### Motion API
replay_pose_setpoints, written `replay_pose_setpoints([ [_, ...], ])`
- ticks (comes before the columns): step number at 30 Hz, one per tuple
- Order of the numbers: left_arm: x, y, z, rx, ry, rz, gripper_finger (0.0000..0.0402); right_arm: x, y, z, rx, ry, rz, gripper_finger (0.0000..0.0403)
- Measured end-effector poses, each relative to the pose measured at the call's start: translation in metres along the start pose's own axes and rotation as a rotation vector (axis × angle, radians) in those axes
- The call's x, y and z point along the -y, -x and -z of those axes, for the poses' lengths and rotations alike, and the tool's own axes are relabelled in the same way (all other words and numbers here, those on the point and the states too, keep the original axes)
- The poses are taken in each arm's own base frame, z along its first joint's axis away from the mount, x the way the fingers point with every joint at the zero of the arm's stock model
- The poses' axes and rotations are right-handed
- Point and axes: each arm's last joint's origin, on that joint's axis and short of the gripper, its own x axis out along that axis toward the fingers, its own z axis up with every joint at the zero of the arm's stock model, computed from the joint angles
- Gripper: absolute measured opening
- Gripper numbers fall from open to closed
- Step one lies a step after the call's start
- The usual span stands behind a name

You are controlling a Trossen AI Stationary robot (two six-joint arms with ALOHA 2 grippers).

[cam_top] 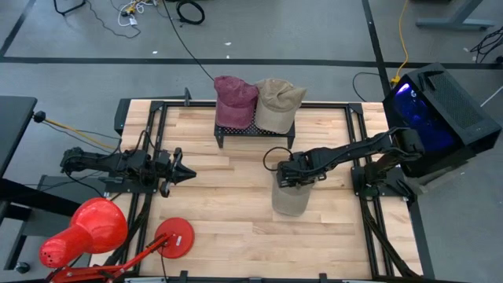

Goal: Pick & Place hat
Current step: Stack the brown cap on top of the brown cap on the shelf

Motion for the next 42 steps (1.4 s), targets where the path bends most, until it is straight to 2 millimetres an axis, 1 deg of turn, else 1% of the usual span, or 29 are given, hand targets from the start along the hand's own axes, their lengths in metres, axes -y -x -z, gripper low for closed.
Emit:
replay_pose_setpoints([
  [4, 0.0000, 0.0000, 0.0000, 0.000, 0.000, 0.000, 0.0039, 0.0002, 0.0000, 0.0001, -0.001, 0.001, 0.002, 0.0162],
  [7, 0.0000, 0.0000, 0.0000, 0.000, 0.000, 0.000, 0.0039, 0.0002, 0.0000, 0.0001, -0.002, 0.001, 0.002, 0.0146],
  [17, 0.0000, 0.0000, 0.0000, 0.000, 0.000, 0.000, 0.0039, 0.0002, 0.0000, 0.0004, -0.009, 0.005, 0.001, 0.0053],
  [22, 0.0000, 0.0000, 0.0000, 0.000, 0.000, 0.000, 0.0039, 0.0001, 0.0000, 0.0004, -0.009, 0.006, 0.001, 0.0023],
  [27, 0.0000, 0.0000, 0.0000, 0.000, 0.000, 0.000, 0.0039, -0.0001, 0.0000, 0.0003, -0.009, 0.006, -0.002, 0.0012],
  [42, 0.0000, 0.0000, 0.0001, 0.000, 0.000, 0.000, 0.0039, -0.0004, 0.0000, 0.0002, -0.007, 0.005, -0.005, 0.0010],
])
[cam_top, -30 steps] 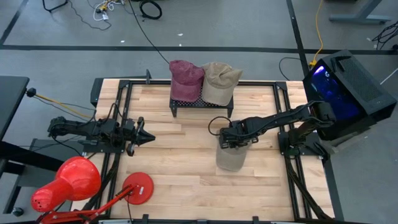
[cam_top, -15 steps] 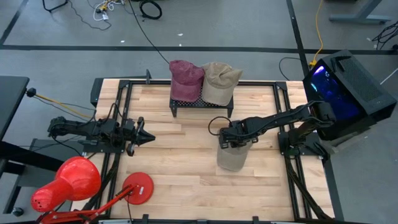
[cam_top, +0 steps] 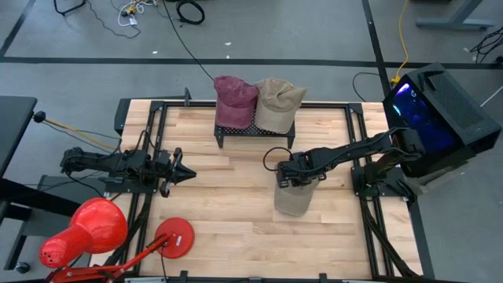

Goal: Pick & Place hat
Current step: Stack the brown cap on top of the brown cap on the shelf

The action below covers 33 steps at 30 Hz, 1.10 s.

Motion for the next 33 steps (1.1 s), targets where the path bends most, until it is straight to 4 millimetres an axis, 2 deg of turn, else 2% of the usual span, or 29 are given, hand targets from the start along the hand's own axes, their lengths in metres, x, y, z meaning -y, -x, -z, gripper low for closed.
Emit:
replay_pose_setpoints([
  [8, 0.000, 0.000, 0.000, 0.000, 0.000, 0.000, 0.0039, 0.000, 0.000, 0.000, 0.002, 0.004, -0.001, 0.0009],
  [14, 0.000, 0.000, 0.000, 0.000, 0.000, 0.000, 0.0039, 0.001, 0.008, 0.001, 0.004, 0.007, -0.018, 0.0009],
  [33, 0.000, 0.000, 0.000, 0.000, 0.000, 0.000, 0.0039, -0.025, 0.071, -0.007, 0.083, 0.127, -0.113, 0.0009],
])
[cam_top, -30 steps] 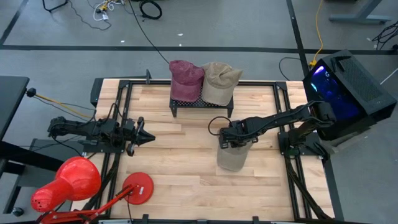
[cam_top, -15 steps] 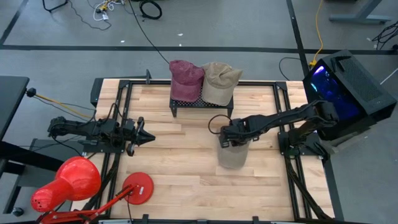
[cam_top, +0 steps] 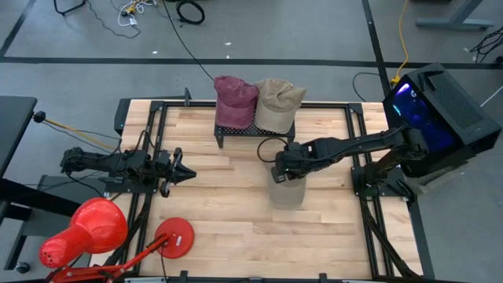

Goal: Pick & Place hat
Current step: Stack the brown cap on top of the brown cap on the shelf

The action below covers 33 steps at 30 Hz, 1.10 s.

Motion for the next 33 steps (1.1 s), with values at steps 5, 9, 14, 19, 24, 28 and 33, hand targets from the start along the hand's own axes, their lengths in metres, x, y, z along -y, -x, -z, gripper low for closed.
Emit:
replay_pose_setpoints([
  [5, 0.000, 0.000, 0.000, 0.000, 0.000, 0.000, 0.0039, -0.005, 0.015, -0.004, 0.034, 0.023, -0.048, 0.0009],
  [9, 0.000, 0.000, 0.000, 0.000, 0.000, 0.000, 0.0039, -0.003, 0.027, -0.006, 0.066, 0.025, -0.083, 0.0009],
  [14, 0.000, 0.000, 0.000, 0.000, 0.000, 0.000, 0.0039, 0.005, 0.044, -0.012, 0.108, 0.015, -0.126, 0.0009],
  [19, 0.000, 0.000, 0.000, 0.000, 0.000, 0.000, 0.0039, 0.013, 0.062, -0.015, 0.164, 0.010, -0.173, 0.0009],
  [24, 0.000, 0.000, 0.000, 0.000, 0.000, 0.000, 0.0039, 0.019, 0.076, -0.017, 0.197, 0.020, -0.235, 0.0009],
  [28, 0.000, 0.000, 0.000, 0.000, 0.000, 0.000, 0.0039, 0.022, 0.084, -0.017, 0.215, 0.036, -0.265, 0.0009],
  [33, 0.000, 0.000, 0.000, 0.000, 0.000, 0.000, 0.0039, 0.024, 0.098, -0.023, 0.247, 0.058, -0.273, 0.0009],
])
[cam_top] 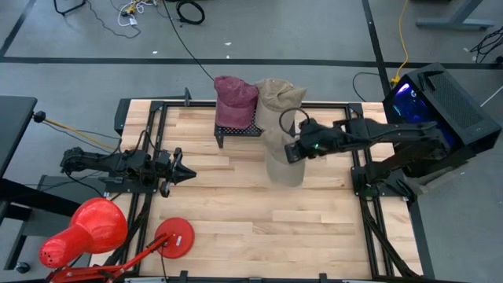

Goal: Pick & Place hat
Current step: Stack the brown cap on top of the brown cap on the shelf

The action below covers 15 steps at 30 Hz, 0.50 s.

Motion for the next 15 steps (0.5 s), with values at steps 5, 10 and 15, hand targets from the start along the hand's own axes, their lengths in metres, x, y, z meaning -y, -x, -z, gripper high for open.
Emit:
replay_pose_setpoints([
  [5, 0.000, 0.000, 0.000, 0.000, 0.000, 0.000, 0.0039, -0.006, 0.018, -0.017, 0.060, 0.034, -0.037, 0.0009],
  [10, 0.000, 0.000, 0.000, 0.000, 0.000, 0.000, 0.0039, -0.008, 0.033, -0.034, 0.122, 0.066, -0.066, 0.0009],
  [15, 0.000, 0.000, 0.000, 0.000, 0.000, 0.000, 0.0039, -0.003, 0.041, -0.052, 0.175, 0.071, -0.060, 0.0009],
])
